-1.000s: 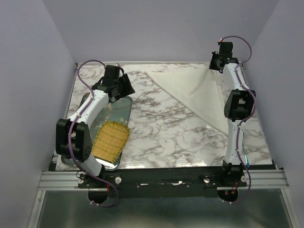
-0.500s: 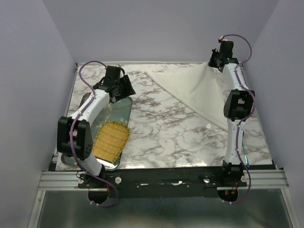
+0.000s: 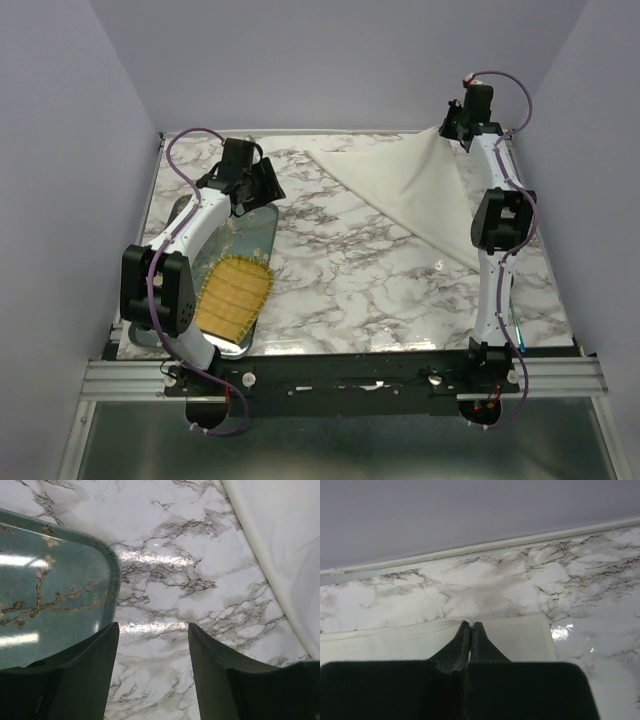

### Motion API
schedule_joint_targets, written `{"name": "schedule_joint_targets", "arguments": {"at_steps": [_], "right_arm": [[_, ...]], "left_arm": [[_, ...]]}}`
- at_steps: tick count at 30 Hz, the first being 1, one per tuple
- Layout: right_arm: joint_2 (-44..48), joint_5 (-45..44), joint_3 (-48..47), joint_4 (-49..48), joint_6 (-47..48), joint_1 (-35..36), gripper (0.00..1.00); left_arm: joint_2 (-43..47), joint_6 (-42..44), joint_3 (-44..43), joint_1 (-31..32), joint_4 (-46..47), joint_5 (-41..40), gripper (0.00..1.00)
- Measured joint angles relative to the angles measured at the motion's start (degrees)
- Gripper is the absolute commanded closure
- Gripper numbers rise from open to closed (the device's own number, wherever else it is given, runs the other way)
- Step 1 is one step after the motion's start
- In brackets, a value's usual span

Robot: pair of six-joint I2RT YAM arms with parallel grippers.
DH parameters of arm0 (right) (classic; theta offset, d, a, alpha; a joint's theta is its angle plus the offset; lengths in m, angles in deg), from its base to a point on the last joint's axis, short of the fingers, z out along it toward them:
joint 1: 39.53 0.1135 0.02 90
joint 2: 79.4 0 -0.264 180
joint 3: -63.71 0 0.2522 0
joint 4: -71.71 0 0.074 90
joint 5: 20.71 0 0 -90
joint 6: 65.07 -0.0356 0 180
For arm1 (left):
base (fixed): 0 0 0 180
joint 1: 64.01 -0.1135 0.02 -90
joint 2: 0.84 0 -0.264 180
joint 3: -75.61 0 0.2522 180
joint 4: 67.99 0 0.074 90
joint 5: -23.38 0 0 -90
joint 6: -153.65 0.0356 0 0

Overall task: Fold the napkin, place the utensils inside, and roll it up
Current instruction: Fold the napkin

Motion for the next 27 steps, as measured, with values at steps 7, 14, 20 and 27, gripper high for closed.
{"name": "schedule_joint_targets", "arguments": {"at_steps": [7, 14, 20, 27], "right_arm": [[0.0, 0.0, 0.3, -1.1, -0.3, -0.5, 0.97], [-0.3, 0.0, 0.2, -2.1, -1.2, -0.7, 0.82], [-1.1, -0.3, 0.0, -2.0, -2.0, -0.9, 0.26], [0.3, -4.5, -1.0, 3.0, -1.9, -1.5, 0.23]], "left_arm": [[0.0, -0.2, 0.0, 0.0, 0.0, 0.1, 0.34], [0.0, -0.2, 0.0, 0.0, 0.0, 0.4, 0.34], [-0.2, -0.4, 0.0, 0.0, 0.1, 0.4, 0.34], [-5.1, -2.0, -5.3, 0.7, 0.8, 1.6, 0.4]]}}
